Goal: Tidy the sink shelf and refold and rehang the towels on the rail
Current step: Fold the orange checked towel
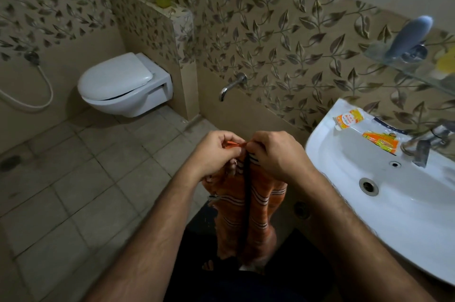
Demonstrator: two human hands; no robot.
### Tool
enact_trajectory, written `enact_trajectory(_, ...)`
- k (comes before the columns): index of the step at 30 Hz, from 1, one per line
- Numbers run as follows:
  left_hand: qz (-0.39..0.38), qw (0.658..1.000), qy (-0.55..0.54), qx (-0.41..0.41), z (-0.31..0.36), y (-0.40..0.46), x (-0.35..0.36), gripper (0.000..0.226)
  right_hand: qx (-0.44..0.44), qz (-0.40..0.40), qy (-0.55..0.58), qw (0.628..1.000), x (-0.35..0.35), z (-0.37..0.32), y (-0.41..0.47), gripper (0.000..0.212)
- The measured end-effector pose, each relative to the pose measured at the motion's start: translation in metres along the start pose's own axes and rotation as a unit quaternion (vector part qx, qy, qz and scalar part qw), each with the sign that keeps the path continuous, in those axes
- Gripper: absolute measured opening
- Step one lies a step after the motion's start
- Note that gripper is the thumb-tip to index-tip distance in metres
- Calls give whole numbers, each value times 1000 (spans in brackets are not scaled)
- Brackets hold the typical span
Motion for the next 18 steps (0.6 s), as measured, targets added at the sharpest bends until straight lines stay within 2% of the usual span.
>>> enact_trajectory(3,47,998,48,12,7,0,-6,19,25,4,13,1000,2,10,0,25)
enact_trajectory(6,-18,999,18,28,15,-3,2,35,38,18,27,999,2,13,-2,29)
enact_trajectory(8,-25,998,38,33,18,-4,5,35,31,19,29,999,1,10,-4,28)
enact_trajectory(12,64,992,99,47,23,-4,-1,30,15,23,23,999,2,2,-5,23)
enact_trajectory(16,154,963,196,100,39,-15,-6,18,30,43,39,998,1,0,-5,22)
enact_trajectory(18,183,955,202,116,42,-19,-9,20,46,13,65,997,5,2,-4,19)
Point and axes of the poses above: each hand's wrist, its own y-axis towards the middle knuckle, its own x-axis out of the palm, z = x × y, the point moved 7 cm from there along y, towards the middle knuckle, and after that the axes turned 3 degrees about x, right-handed, at the moved point
